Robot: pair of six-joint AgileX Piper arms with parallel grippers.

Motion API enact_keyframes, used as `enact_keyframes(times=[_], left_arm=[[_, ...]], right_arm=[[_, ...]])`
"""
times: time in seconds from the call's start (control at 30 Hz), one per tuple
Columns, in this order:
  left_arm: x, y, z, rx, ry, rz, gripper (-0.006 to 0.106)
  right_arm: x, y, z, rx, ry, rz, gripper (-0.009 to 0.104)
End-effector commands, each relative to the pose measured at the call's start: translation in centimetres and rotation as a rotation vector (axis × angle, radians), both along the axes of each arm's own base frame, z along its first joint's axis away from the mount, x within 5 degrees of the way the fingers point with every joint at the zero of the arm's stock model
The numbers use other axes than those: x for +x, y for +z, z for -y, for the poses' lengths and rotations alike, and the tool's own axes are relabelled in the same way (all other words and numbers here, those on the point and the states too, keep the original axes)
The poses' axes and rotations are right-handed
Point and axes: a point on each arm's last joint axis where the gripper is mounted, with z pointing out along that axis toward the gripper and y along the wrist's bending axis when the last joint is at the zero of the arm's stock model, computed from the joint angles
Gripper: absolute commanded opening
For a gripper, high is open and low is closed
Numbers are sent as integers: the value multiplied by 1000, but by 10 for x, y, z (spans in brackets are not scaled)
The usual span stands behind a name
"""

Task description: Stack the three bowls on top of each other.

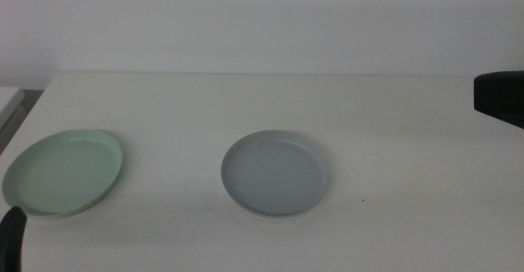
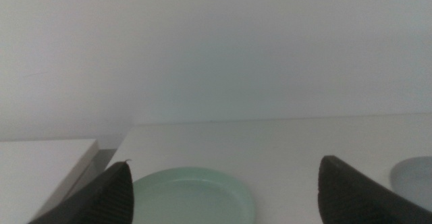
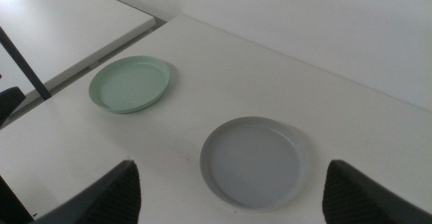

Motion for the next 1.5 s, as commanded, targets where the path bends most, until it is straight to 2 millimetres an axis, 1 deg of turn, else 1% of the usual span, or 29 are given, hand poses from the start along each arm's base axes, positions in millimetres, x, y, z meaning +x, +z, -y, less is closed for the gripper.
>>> enact_keyframes(times=[0.0, 0.13, 0.2, 0.23, 0.3, 0.33, 0.4, 0.43, 0.53, 0.63, 0.8, 0.93, 1.07, 1.17, 1.27, 1.37, 1.47], left_arm=[[0, 0, -1, 12, 20, -1, 94], [-1, 1, -6, 4, 109, -8, 94], [2, 23, -9, -32, 160, -65, 94], [4, 34, -11, -41, 178, -135, 94], [14, 68, -13, -62, 196, -315, 94], [17, 87, -13, -57, 188, -364, 94], [28, 115, -14, -22, 157, -519, 94], [33, 124, -14, -16, 137, -592, 94], [49, 141, -15, -30, 82, -776, 94], [69, 142, -17, -50, 36, -903, 94], [93, 129, -23, -75, 26, -987, 94], [112, 118, -28, -60, 23, -1007, 94], [123, 109, -37, -52, 94, -1054, 94], [133, 104, -43, -22, 121, -1042, 94], [139, 99, -47, -110, 203, -1064, 94], [148, 93, -56, -101, 240, -1086, 94], [164, 92, -68, -102, 254, -1123, 94]], right_arm=[[-1, 0, 0, -2, 3, 15, 93], [-1, 0, 0, -2, 3, 15, 93], [-1, 0, 0, -2, 3, 15, 93], [-1, 0, 0, -2, 3, 15, 93], [-1, 0, 0, -2, 3, 15, 93], [-1, 0, 0, -2, 3, 15, 93], [-1, 0, 0, -2, 3, 15, 93], [-1, 0, 0, -2, 3, 15, 93], [-1, 0, 0, -2, 3, 15, 93], [-1, 0, 0, -2, 3, 15, 93], [-1, 0, 0, -2, 3, 15, 93], [-1, 0, 0, -2, 3, 15, 93], [-1, 0, 0, -2, 3, 15, 93], [-1, 0, 0, -2, 3, 15, 93], [-1, 0, 0, -2, 3, 15, 93], [-1, 0, 0, -2, 3, 15, 93], [-1, 0, 0, -2, 3, 15, 93]])
